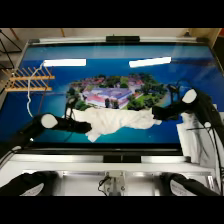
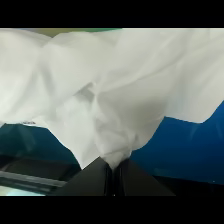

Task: Fold the shirts.

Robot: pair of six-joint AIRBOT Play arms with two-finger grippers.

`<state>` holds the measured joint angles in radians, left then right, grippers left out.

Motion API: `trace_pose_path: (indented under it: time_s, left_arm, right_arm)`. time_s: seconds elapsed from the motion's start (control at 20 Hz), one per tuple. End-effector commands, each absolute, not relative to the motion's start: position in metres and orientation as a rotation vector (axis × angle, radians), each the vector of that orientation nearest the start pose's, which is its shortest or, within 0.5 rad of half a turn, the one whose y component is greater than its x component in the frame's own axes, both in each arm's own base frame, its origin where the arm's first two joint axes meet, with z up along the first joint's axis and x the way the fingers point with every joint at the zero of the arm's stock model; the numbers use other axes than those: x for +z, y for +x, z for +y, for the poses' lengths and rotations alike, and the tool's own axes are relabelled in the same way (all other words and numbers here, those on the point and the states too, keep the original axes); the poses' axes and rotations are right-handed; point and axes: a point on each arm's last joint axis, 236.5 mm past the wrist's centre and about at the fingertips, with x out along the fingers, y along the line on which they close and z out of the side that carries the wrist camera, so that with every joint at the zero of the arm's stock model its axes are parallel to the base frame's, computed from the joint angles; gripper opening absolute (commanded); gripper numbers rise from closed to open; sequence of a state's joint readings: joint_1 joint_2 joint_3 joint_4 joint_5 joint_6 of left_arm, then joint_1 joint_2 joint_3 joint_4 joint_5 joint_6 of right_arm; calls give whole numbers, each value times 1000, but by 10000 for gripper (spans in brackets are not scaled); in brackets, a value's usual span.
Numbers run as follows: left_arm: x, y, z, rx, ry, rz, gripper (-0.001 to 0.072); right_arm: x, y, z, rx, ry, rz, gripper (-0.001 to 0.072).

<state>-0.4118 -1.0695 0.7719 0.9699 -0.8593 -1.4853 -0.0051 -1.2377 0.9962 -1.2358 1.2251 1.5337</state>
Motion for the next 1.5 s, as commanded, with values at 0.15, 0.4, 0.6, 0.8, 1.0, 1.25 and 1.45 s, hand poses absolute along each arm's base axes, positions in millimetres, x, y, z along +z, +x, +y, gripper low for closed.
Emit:
trace_pose_path:
  time_s: [0.15, 0.4, 0.6, 0.8, 1.0, 1.25, 1.45]
  left_arm:
    - [326, 348, -116, -429, -256, 442, 30]
    - [424, 299, -82, -350, -290, 252, 30]
    - [434, 279, -82, -350, -273, 221, 29]
    - [379, 278, -86, -353, -259, 422, 30]
    - [265, 304, -89, -335, -328, 691, 31]
    - [151, 363, -124, -331, -452, 742, 32]
    - [89, 385, -153, -338, -444, 847, 32]
  right_arm:
    - [144, 350, 10, 83, -46, 1042, 61]
    - [398, 317, 12, 61, -68, 229, 61]
    - [433, 257, 2, 15, -96, 132, 61]
    - [340, 250, -10, -20, -83, 520, 62]
    - [220, 282, 12, 67, -15, 870, 61]
    - [86, 364, 37, 120, 133, 1030, 62]
    - [7, 414, 41, 17, 338, 1117, 62]
